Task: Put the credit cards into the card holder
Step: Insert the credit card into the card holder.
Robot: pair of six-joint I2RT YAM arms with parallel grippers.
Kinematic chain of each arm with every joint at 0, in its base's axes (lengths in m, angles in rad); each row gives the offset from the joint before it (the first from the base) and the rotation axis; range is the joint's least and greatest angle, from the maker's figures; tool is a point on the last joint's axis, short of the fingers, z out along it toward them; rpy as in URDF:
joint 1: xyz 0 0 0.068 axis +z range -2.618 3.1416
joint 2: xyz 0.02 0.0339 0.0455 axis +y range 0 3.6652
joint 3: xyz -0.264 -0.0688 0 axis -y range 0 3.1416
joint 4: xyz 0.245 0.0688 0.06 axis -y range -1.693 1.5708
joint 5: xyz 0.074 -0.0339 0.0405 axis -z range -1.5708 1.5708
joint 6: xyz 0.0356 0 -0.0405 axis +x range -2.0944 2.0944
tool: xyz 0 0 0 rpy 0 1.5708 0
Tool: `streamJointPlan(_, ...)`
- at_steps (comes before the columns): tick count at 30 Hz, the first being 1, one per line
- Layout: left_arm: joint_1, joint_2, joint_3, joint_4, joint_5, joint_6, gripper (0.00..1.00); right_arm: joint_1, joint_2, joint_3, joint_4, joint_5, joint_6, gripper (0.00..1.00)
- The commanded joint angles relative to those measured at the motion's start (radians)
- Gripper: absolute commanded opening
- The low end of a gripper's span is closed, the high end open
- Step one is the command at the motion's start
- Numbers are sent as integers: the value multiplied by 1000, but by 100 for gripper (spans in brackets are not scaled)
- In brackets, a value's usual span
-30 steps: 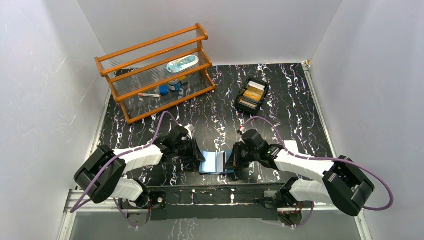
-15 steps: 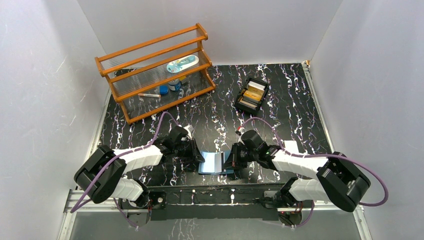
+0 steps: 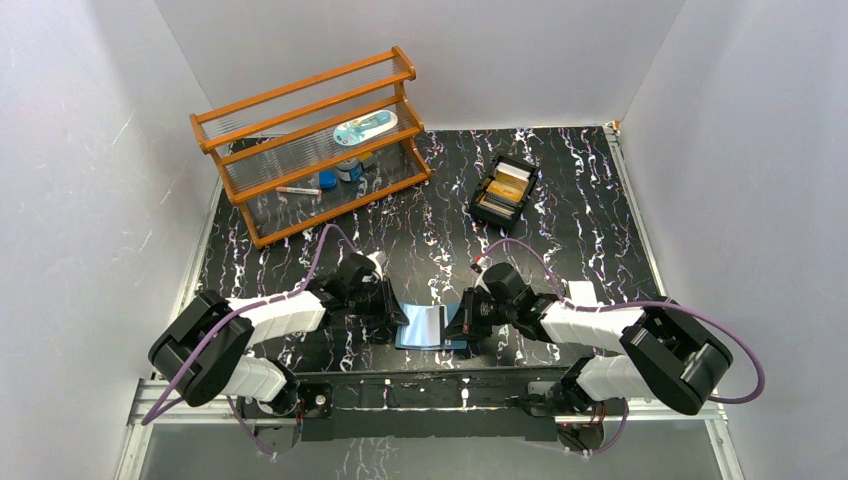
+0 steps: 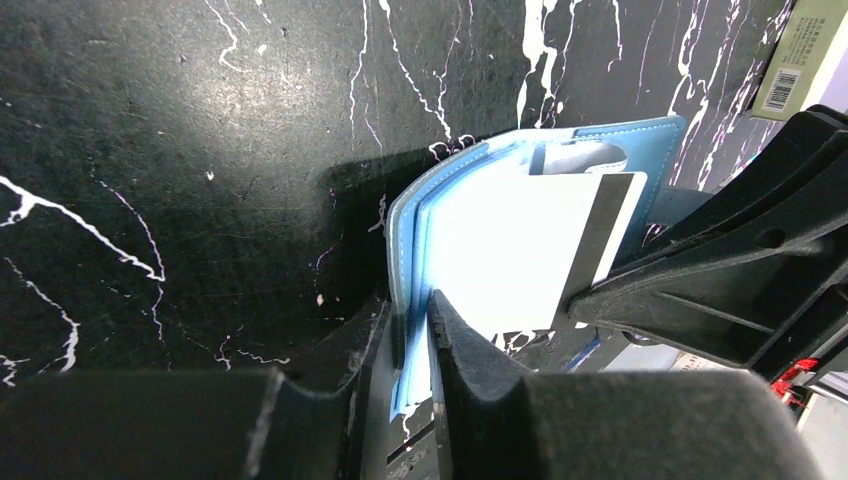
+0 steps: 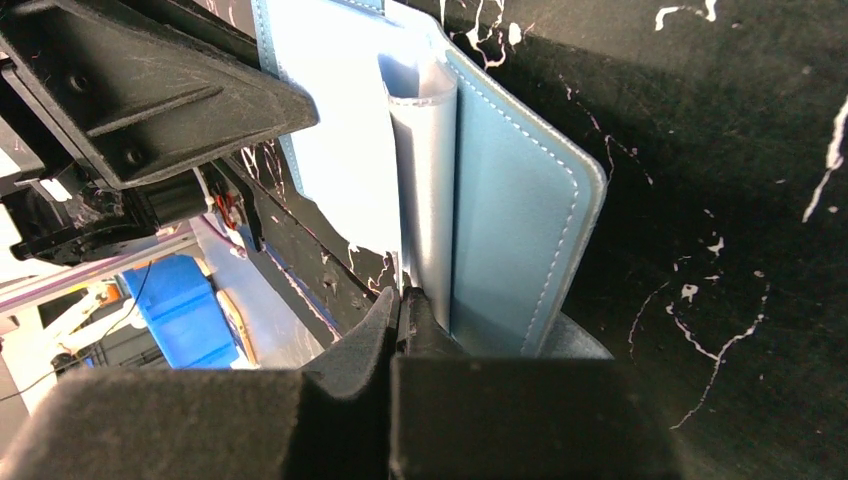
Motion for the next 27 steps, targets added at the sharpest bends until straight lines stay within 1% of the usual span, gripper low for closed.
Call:
streamJointPlan(1, 1, -3, -20, 6, 18, -1, 17, -1, 28, -11, 52, 8, 18, 0)
streamJointPlan(13, 0, -13, -38, 19, 25, -3, 19, -11, 56, -11, 127, -12, 59, 0)
streamJointPlan(17, 0, -18, -38, 22, 27, -7, 19, -11, 87, -1, 112, -27, 48, 0)
streamJointPlan(20, 0, -21, -34, 27, 36, -15, 19, -11, 113, 45, 24, -26, 18, 12)
streamJointPlan(24, 0, -30, -31, 28, 38, -24, 21, -11, 89, 126, -163, 51, -34, 29)
streamJointPlan(27, 0, -37, -35, 29, 40, -28, 21, -11, 67, 155, -234, 81, -45, 36)
